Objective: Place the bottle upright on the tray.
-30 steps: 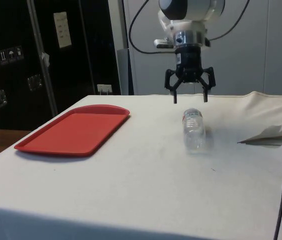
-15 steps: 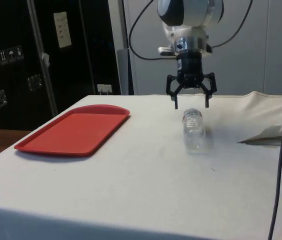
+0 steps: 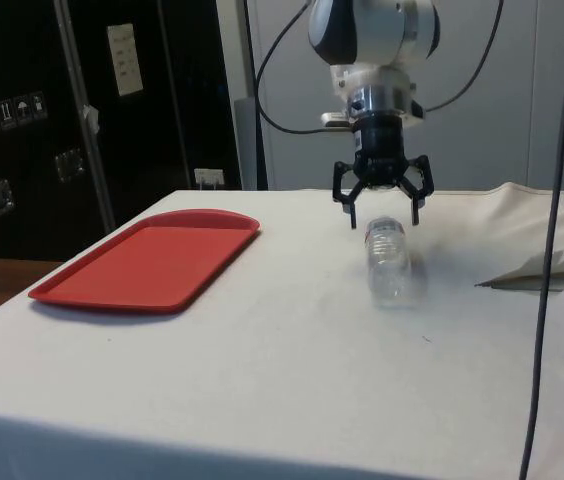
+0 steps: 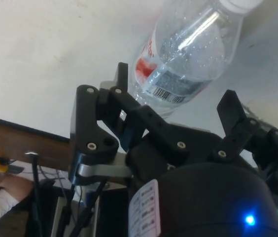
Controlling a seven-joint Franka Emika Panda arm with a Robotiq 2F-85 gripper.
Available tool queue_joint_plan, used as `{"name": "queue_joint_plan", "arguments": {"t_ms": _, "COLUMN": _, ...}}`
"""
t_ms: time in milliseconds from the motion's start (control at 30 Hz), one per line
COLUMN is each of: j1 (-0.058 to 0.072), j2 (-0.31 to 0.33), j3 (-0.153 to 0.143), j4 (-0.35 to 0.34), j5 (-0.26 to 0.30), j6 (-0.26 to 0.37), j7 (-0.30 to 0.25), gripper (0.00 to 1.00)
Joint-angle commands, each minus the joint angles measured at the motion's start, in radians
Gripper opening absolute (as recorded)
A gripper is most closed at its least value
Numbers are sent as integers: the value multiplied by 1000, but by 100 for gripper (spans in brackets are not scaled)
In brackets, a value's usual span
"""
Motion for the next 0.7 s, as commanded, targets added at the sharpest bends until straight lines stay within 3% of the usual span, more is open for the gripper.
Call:
{"name": "queue_joint_plan", "arguments": {"t_ms": 0, "j1": -7, "j2": 4, "j3": 3, "j4": 5, "j5": 16, "j6": -14, "j7": -11, "gripper": 100}}
{"name": "queue_joint_plan", "arguments": {"t_ms": 200, "j1": -11, "j2": 39, "j3": -3, "j4": 22, "j5": 58, "j6": -52, "j7": -35, "gripper": 100}}
{"name": "queue_joint_plan", "arguments": {"t_ms": 233, "j1": -3, "j2": 34, "j3": -7, "j4": 17, "j5": 43, "j6": -40, "j7": -24, "gripper": 100}}
{"name": "queue_joint_plan", "arguments": {"t_ms": 267, "j1": -12, "j2": 44, "j3": -4, "j4": 24, "j5": 65, "j6": -57, "j7": -39, "gripper": 100}}
{"name": "queue_joint_plan", "arguments": {"t_ms": 400, "j1": -18, "j2": 71, "j3": -6, "j4": 37, "j5": 99, "j6": -86, "j7": -62, "gripper": 100}}
{"name": "queue_joint_plan", "arguments": {"t_ms": 567, "j1": -20, "j2": 96, "j3": -15, "j4": 52, "j5": 128, "j6": -121, "j7": -85, "gripper": 100}}
{"name": "queue_joint_plan", "arguments": {"t_ms": 600, "j1": -12, "j2": 94, "j3": -20, "j4": 48, "j5": 118, "j6": -110, "j7": -77, "gripper": 100}}
{"name": "queue_joint_plan", "arguments": {"t_ms": 633, "j1": -21, "j2": 101, "j3": -17, "j4": 55, "j5": 134, "j6": -129, "j7": -90, "gripper": 100}}
{"name": "queue_joint_plan", "arguments": {"t_ms": 667, "j1": -22, "j2": 107, "j3": -19, "j4": 59, "j5": 140, "j6": -137, "j7": -96, "gripper": 100}}
